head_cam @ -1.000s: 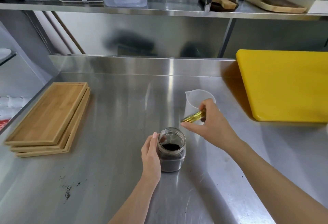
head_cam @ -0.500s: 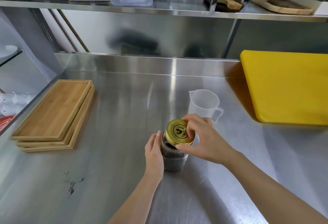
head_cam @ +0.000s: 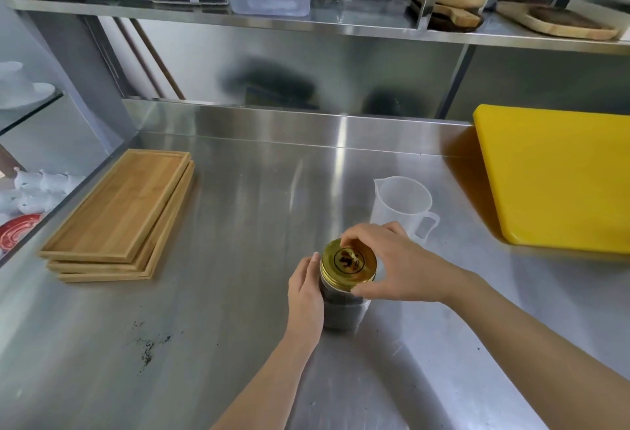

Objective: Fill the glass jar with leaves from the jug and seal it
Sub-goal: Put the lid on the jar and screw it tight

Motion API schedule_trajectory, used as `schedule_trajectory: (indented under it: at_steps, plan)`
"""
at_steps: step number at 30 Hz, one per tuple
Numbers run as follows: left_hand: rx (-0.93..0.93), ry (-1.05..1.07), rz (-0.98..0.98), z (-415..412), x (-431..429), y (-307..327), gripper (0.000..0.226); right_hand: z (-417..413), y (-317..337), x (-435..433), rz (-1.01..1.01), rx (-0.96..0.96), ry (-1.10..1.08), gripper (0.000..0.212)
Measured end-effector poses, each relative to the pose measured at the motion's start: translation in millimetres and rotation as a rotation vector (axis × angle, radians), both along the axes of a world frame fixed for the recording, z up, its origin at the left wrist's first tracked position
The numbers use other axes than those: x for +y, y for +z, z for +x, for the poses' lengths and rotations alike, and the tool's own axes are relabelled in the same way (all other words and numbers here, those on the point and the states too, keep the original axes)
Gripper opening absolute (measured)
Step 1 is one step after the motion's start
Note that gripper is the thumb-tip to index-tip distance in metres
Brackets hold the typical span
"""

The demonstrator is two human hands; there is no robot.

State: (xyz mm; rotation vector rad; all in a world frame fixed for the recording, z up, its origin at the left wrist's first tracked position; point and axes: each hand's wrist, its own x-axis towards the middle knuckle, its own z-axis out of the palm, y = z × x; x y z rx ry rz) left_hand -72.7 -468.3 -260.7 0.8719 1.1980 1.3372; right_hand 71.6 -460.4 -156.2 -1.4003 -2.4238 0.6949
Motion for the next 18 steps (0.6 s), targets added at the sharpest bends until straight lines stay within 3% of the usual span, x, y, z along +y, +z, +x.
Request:
schedule_trajectory:
  at_steps: [4, 12, 16, 18]
  plan:
    - [0.048, -0.034, 0.006, -3, 1, 0, 0.035, 0, 3, 8, -0.028, -0.067, 0.053, 0.056]
    - [0.079, -0.077, -0.090, -12, 1, 14, 0.046, -4, 14, 15, -0.054, -0.170, 0.145, 0.073]
    - [0.122, -0.137, -0.102, -24, 2, 16, 0.028, -6, 17, 15, -0.040, -0.237, 0.181, 0.077]
    - [0.095, -0.225, -0.061, -33, 1, 16, 0.029, -8, 20, 15, -0.038, -0.266, 0.208, 0.074]
